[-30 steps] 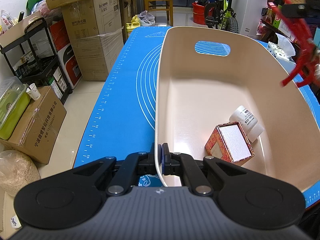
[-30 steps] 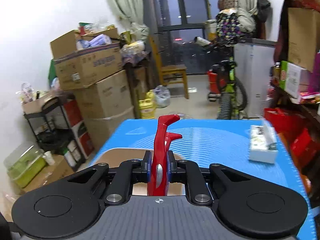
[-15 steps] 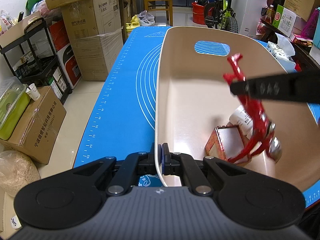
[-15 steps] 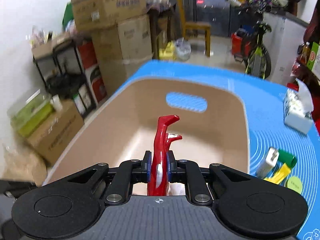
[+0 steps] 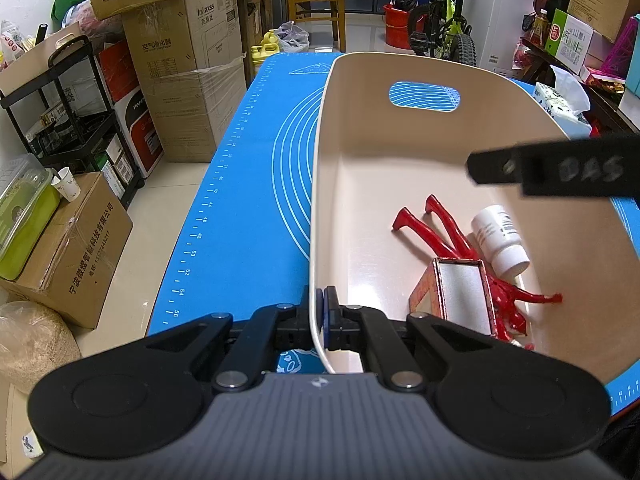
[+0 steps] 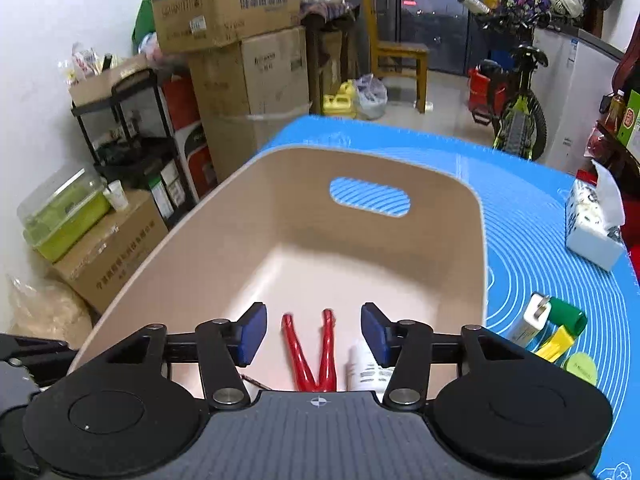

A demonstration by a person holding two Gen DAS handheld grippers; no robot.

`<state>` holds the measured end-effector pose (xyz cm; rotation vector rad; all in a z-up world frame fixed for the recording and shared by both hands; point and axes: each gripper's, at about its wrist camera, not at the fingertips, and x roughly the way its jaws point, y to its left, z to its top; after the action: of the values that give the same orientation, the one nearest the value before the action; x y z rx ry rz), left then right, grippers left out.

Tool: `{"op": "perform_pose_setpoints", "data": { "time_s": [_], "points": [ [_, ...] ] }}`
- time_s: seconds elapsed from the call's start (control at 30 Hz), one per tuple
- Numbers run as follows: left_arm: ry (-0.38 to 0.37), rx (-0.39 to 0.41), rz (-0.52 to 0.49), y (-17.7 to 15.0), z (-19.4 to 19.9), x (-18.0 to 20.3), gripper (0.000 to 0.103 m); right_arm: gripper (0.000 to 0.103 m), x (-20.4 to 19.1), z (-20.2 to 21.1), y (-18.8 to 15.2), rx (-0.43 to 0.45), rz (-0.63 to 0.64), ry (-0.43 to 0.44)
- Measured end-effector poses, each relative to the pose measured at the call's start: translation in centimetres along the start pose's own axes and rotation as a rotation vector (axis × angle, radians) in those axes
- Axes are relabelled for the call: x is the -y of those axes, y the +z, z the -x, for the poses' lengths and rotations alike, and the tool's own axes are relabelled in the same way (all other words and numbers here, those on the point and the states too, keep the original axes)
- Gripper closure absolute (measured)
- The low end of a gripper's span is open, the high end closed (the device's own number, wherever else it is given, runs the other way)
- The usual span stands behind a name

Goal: Organize rigid objects
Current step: 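Grasp the black earbud case with the right gripper and drop it into the basket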

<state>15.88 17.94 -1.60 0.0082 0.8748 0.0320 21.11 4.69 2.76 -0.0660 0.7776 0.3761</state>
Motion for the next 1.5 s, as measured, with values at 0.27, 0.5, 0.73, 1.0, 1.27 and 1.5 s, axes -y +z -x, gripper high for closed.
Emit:
{"op": "perform_pose_setpoints", "data": {
  "time_s": [0.27, 0.5, 0.73, 1.0, 1.27, 1.5],
  "points": [
    [0.000, 0.000, 0.000, 0.0, 0.0, -0.1, 0.098, 0.026, 3.3, 3.4, 0.6, 0.079, -0.058, -0.044],
    [0.000, 0.000, 0.000, 0.0, 0.0, 0.0, 0.098, 0.026, 7.7, 4.9, -0.1, 0.095, -0.108, -0.122],
    [0.000, 0.000, 0.000, 0.0, 0.0, 0.1, 0.098, 0.026, 11.9, 3.8, -3.0, 0.033, -0.157, -0.210],
    [0.001, 0.000, 0.000, 0.0, 0.0, 0.1, 0.098, 0.026, 13.7, 0.7, -7.1, -0.074, -0.159, -0.238],
    [0.001, 0.000, 0.000, 0.1, 0.0, 0.0, 0.098, 0.026, 13.8, -1.6, -9.3, -0.113, -0.163, -0.233],
    [0.001, -0.001, 0.000, 0.1, 0.0, 0.1, 0.098, 0.038, 13.5, -2.8, -9.8, -0.126, -0.167, -0.238]
  ]
}}
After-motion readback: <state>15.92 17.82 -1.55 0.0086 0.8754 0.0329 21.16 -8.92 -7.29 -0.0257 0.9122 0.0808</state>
